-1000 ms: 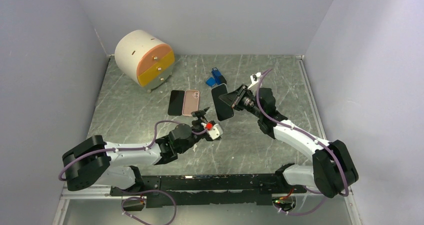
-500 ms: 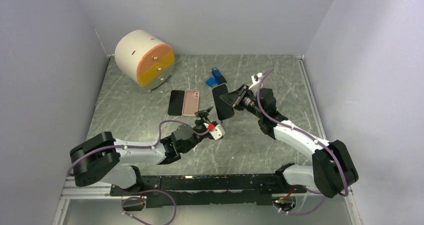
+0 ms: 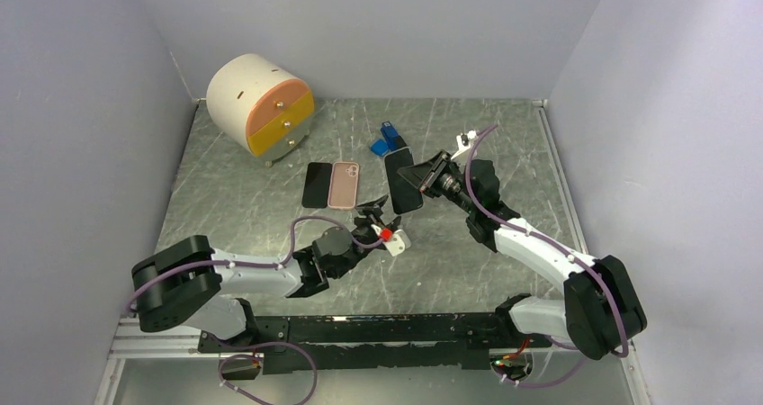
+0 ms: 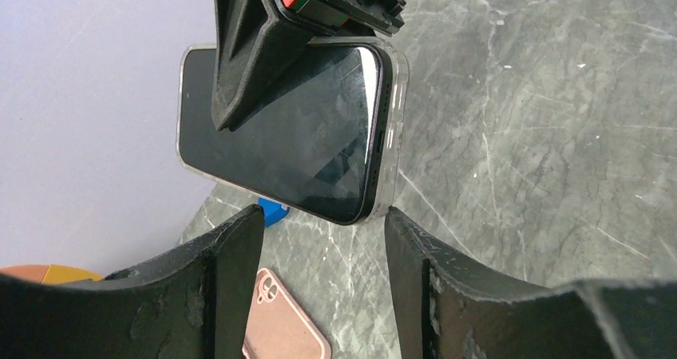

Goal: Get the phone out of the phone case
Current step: Remove the phone case from the phone.

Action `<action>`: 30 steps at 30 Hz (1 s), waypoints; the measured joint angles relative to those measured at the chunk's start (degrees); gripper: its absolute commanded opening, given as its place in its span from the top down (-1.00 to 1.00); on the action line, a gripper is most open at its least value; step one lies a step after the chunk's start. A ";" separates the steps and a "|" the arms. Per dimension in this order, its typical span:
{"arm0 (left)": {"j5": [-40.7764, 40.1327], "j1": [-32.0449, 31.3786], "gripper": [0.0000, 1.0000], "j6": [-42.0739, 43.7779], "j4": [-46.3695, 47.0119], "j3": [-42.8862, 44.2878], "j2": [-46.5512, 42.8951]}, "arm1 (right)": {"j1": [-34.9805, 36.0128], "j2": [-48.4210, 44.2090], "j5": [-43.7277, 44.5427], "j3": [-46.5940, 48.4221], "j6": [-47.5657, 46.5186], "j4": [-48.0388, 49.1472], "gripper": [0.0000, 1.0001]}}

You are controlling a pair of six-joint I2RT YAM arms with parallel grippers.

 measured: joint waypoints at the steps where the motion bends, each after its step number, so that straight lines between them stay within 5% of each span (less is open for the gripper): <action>1: -0.02 0.00 -0.23 0.00 -1.16 0.33 -0.28 | 0.00 0.00 0.02 -0.07 -0.04 0.00 1.00; 11: -0.44 -0.02 -0.30 -0.42 -8.70 2.69 -2.34 | 0.04 0.02 -0.04 -0.07 -0.22 -0.04 1.00; 20: -0.20 0.02 -0.70 -2.23 -12.68 3.43 -6.67 | 0.15 0.17 -0.07 -0.15 -1.16 -1.36 1.00; 30: 2.03 5.49 -0.68 -17.79 -15.30 2.47 -10.03 | -1.11 0.20 -1.97 -2.86 0.31 0.57 1.00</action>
